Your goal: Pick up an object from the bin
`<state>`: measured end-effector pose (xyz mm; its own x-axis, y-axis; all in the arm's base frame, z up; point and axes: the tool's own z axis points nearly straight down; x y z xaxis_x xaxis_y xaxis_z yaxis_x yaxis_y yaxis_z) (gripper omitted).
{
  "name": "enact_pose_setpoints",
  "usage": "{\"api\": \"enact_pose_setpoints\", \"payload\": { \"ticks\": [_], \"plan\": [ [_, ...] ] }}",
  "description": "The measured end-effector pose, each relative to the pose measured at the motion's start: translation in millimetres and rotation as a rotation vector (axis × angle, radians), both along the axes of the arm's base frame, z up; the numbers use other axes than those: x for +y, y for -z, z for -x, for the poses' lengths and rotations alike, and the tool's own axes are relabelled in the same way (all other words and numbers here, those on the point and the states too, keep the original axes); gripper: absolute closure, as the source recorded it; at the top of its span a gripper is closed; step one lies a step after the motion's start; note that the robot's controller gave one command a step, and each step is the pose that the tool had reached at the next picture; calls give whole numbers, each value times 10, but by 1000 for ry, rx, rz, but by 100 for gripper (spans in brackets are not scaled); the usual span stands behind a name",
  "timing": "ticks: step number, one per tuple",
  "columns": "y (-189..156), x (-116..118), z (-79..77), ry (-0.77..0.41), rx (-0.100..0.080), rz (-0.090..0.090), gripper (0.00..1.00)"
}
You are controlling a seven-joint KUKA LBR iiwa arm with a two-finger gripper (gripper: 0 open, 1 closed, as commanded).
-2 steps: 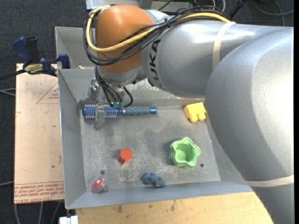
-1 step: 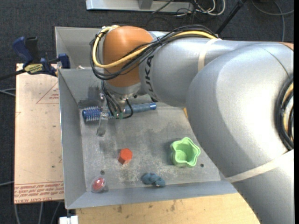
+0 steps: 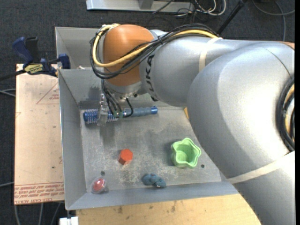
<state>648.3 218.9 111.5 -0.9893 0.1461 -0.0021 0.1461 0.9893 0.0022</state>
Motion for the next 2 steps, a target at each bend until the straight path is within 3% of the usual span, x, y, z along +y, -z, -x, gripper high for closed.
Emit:
{"api": "enact_pose_setpoints", "payload": {
  "ticks": [1, 2],
  "plan": [
    [-1379, 3, 54, -24, -9, -2, 100],
    [4, -16, -13, 36, 9, 3, 100]
  ]
}}
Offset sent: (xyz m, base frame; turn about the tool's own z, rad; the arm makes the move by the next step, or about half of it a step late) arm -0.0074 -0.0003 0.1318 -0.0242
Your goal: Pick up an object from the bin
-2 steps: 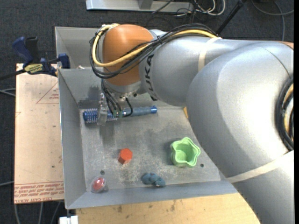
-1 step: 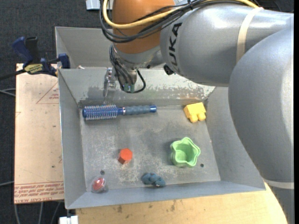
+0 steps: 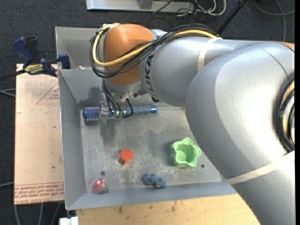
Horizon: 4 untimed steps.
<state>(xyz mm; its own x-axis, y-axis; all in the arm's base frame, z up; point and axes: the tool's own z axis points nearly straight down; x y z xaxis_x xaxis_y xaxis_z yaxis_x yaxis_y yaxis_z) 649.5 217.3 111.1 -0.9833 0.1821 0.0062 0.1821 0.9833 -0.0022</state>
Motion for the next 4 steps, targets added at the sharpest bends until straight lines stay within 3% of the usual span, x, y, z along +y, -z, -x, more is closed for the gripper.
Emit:
{"api": "enact_pose_setpoints", "payload": {
  "ticks": [1, 2, 3, 4],
  "plan": [
    [-1091, -147, -88, -23, -19, -4, 100],
    [-1033, -146, -68, -24, -10, -3, 0],
    [-163, 69, 39, 10, 1, 0, 0],
    [-221, 63, 12, 12, -8, -3, 100]
  ]
}}
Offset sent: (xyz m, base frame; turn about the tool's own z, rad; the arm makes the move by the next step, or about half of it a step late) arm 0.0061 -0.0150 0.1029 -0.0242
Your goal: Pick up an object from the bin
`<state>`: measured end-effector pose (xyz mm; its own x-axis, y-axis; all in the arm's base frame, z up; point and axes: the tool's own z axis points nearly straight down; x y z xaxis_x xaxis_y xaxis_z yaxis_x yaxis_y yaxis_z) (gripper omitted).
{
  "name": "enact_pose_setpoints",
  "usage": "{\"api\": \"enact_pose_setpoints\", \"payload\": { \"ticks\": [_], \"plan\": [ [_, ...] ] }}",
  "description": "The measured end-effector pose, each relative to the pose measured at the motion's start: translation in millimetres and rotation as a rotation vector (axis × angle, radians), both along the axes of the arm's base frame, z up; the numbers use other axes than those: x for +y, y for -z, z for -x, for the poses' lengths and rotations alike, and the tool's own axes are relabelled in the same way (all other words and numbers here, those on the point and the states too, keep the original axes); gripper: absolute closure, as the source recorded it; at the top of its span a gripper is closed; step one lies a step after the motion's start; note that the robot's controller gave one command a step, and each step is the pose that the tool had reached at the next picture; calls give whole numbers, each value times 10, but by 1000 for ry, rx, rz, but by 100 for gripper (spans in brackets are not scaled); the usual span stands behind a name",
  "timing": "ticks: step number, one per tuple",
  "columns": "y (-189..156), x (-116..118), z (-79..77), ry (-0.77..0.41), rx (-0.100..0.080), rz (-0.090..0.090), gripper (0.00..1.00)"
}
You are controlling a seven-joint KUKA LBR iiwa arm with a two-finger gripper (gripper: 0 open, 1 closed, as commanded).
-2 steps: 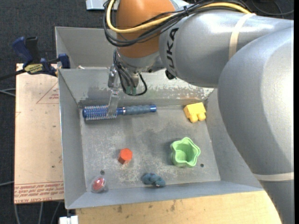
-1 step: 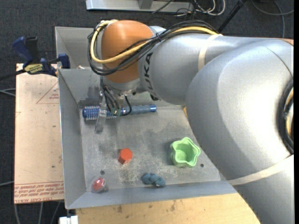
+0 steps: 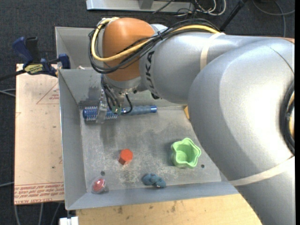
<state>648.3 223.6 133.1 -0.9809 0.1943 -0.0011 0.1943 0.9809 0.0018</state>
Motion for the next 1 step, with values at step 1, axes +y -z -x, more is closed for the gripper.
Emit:
{"api": "enact_pose_setpoints", "payload": {
  "ticks": [1],
  "plan": [
    [-517, -4, -60, 7, -7, -2, 100]
  ]
}}
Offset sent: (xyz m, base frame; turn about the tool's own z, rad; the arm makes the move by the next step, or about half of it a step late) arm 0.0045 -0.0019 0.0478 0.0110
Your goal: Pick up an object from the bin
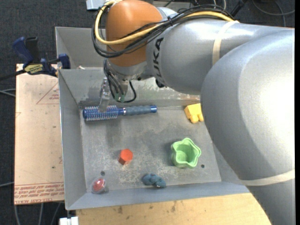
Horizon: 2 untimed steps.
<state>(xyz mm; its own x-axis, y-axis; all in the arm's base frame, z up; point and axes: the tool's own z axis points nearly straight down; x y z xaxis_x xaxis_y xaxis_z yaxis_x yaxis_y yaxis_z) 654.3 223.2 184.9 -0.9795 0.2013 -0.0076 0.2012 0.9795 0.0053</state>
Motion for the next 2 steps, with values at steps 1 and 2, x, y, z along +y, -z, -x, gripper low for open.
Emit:
{"api": "enact_pose_setpoints", "payload": {
  "ticks": [1, 2],
  "plan": [
    [631, 272, 75, -20, 13, 4, 100],
    [-9, 252, 40, -1, -1, 0, 100]
  ]
}}
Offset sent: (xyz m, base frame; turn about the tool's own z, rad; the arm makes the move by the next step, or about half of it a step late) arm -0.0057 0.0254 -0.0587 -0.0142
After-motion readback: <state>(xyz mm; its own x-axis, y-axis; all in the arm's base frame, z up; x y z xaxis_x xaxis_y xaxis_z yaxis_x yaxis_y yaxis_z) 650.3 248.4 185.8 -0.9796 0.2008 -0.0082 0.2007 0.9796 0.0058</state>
